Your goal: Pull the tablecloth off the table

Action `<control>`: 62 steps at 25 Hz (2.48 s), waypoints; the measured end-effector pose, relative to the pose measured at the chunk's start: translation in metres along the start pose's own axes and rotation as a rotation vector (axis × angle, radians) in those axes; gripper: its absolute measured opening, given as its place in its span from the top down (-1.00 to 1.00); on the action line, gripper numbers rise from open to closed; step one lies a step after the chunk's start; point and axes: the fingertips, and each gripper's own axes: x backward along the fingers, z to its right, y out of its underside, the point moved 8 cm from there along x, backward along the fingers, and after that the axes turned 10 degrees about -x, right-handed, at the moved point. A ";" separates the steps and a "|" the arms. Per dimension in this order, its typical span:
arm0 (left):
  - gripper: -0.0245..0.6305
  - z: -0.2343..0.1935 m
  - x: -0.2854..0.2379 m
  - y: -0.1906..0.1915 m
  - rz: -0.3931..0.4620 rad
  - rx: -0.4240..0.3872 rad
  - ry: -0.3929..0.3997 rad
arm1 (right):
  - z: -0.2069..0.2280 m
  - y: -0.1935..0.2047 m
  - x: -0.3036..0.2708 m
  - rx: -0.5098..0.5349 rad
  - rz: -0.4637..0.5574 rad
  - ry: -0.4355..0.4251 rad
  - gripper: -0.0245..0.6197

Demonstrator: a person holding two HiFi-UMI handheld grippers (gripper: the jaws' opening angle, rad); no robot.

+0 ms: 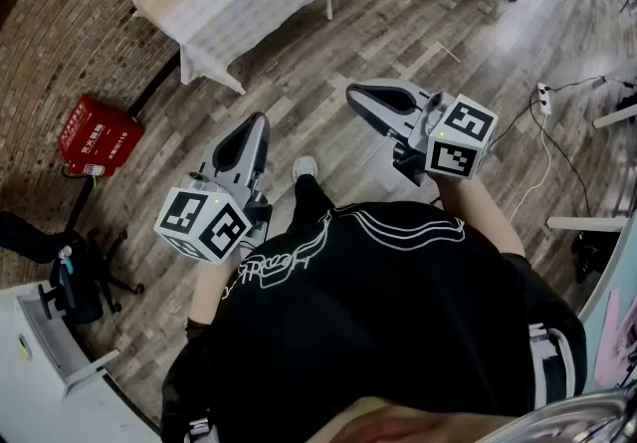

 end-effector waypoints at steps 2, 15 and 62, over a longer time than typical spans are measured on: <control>0.90 0.005 0.000 0.001 -0.004 -0.004 -0.002 | -0.001 0.000 0.004 -0.003 0.001 -0.002 0.94; 0.90 -0.026 -0.016 0.028 -0.027 0.068 0.018 | 0.026 0.019 -0.006 0.031 -0.042 0.095 0.93; 0.90 -0.315 -0.341 -0.034 -0.028 0.151 -0.301 | 0.452 -0.178 -0.206 -0.156 -0.135 -0.056 0.93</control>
